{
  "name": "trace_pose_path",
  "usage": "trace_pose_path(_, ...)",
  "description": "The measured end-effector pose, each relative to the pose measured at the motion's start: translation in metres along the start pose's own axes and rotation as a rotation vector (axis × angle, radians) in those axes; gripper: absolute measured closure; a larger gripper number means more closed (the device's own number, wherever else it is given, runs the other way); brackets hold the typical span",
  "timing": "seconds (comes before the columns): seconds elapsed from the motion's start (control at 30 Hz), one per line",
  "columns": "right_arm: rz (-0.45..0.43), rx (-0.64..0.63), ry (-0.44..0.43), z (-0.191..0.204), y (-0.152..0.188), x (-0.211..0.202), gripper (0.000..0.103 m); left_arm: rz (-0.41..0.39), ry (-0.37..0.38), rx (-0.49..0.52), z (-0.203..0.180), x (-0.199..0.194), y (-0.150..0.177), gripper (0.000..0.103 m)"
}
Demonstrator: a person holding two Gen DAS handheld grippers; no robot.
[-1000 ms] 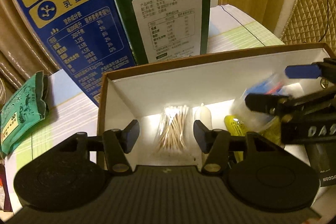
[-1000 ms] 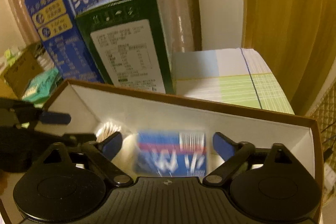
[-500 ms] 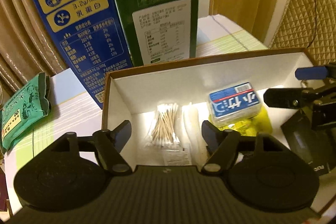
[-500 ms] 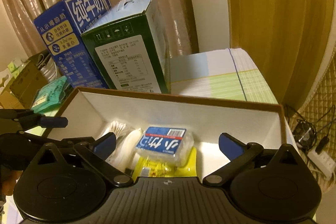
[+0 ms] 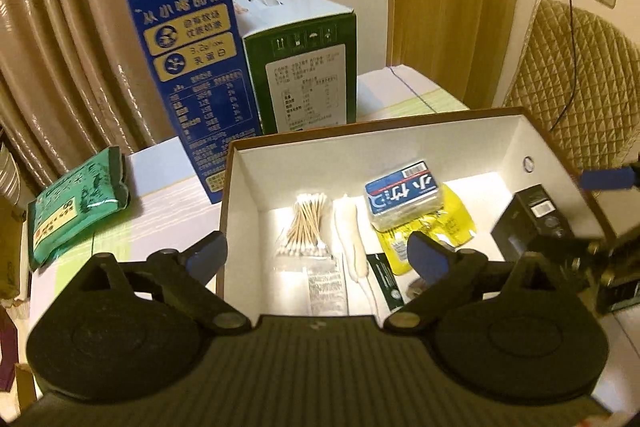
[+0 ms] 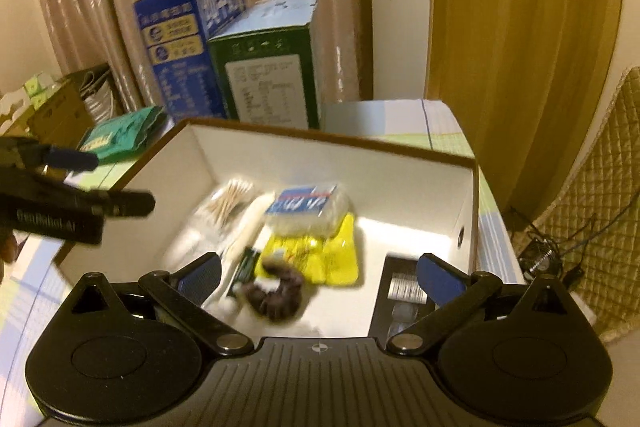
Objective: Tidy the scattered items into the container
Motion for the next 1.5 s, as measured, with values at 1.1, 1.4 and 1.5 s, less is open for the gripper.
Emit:
trace_pose_path(1.1,0.014,0.002,0.048,0.072,0.050,-0.134,0.002,0.000,-0.079,-0.103,-0.023,-0.176,0.054,0.003)
trace_pose_path(1.4,0.016,0.018,0.043,0.075,0.067,-0.161,0.002,0.030,-0.100,-0.120,-0.028,-0.206,0.077,0.003)
trace_pose_path(1.5,0.018,0.013,0.057,0.075,0.073,-0.169,0.002,0.038,-0.099,-0.117,-0.031,-0.214,0.083,0.003)
Point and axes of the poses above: each gripper's, at about its wrist camera, not at the fingertips, and x roughly the way its jaws point, z to its left, y to its underside, the point moved 2 cm from there along x, roughly the way its jaws point, and after that the axes turned 15 degrees about -z, right-handed, at the moved point
